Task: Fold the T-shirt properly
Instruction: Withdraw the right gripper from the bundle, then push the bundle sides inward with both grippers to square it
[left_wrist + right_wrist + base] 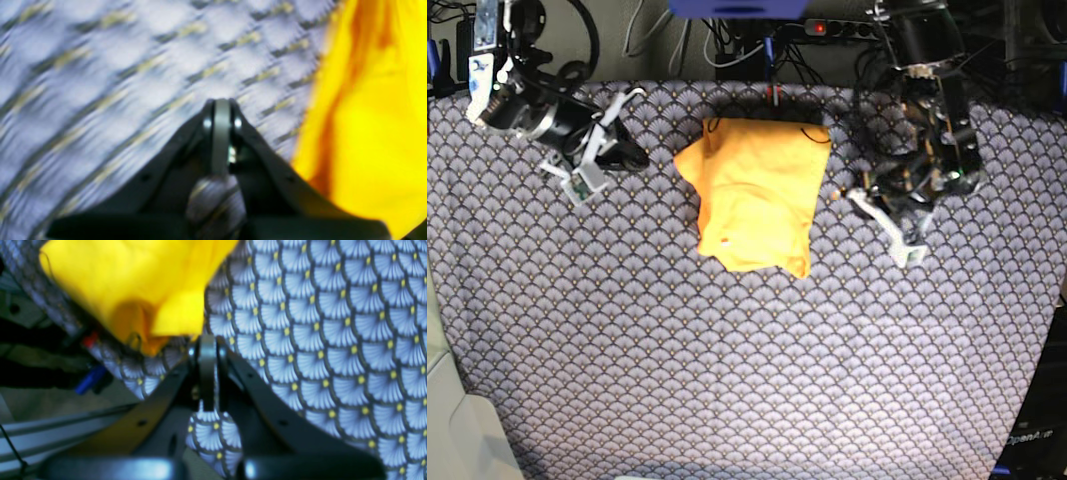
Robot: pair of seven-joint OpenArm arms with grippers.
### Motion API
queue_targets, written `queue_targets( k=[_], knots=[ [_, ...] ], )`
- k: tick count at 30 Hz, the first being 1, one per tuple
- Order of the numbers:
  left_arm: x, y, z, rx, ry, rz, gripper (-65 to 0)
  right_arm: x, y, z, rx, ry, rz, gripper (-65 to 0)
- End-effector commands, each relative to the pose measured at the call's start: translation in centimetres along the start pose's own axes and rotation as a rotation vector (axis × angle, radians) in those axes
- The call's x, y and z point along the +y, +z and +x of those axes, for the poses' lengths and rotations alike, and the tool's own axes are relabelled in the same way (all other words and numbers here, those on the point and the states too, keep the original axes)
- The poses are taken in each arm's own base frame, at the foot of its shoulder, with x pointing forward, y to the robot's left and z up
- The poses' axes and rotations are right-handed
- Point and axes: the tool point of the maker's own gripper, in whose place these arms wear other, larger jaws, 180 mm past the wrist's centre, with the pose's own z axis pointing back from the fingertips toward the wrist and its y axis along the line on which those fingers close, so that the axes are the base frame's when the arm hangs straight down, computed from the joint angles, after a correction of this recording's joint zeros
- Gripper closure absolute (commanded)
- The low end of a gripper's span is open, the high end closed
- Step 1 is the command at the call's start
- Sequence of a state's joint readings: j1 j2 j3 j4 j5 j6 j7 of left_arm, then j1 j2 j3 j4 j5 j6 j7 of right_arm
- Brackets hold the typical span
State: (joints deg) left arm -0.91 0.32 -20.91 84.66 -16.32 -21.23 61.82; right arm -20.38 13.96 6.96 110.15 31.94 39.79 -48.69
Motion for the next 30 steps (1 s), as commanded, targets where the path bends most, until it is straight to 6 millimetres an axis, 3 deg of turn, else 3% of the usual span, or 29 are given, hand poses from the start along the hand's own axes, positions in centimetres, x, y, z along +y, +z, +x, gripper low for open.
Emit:
queue_targets(
  k=[1,6,9,14,22,30],
  knots=[
    [-0.3,0.0,1.0,-0.031,-0.012,-0.010,0.0,0.2,0.4,0.8,-0.034,0.005,0.006,0.0],
    [-3.4,-1.3,0.7,-0.019,-0.054,-0.072,0.0,-0.1,-0.2,0.6,-0.034,-0.014,0.008,0.0],
    [-4.5,-1.4,0.6,-0.019,-0.053,-0.091,0.0,0.3,-1.6,-0.2,-0.012,-0.039,0.046,0.0],
    [-4.4,-1.6,0.3,-0.010,-0.050,-0.091,0.0,2.0,-3.6,0.0,-0.008,-0.046,0.117,0.0],
    [-4.5,-1.5,0.3,-0.006,-0.050,-0.093,0.0,4.0,-4.7,1.3,-0.033,-0.030,0.170,0.0],
    [-4.5,-1.6,0.2,-0.004,-0.048,-0.094,0.0,3.0,-4.5,1.8,-0.033,-0.002,0.156,0.0]
  ],
)
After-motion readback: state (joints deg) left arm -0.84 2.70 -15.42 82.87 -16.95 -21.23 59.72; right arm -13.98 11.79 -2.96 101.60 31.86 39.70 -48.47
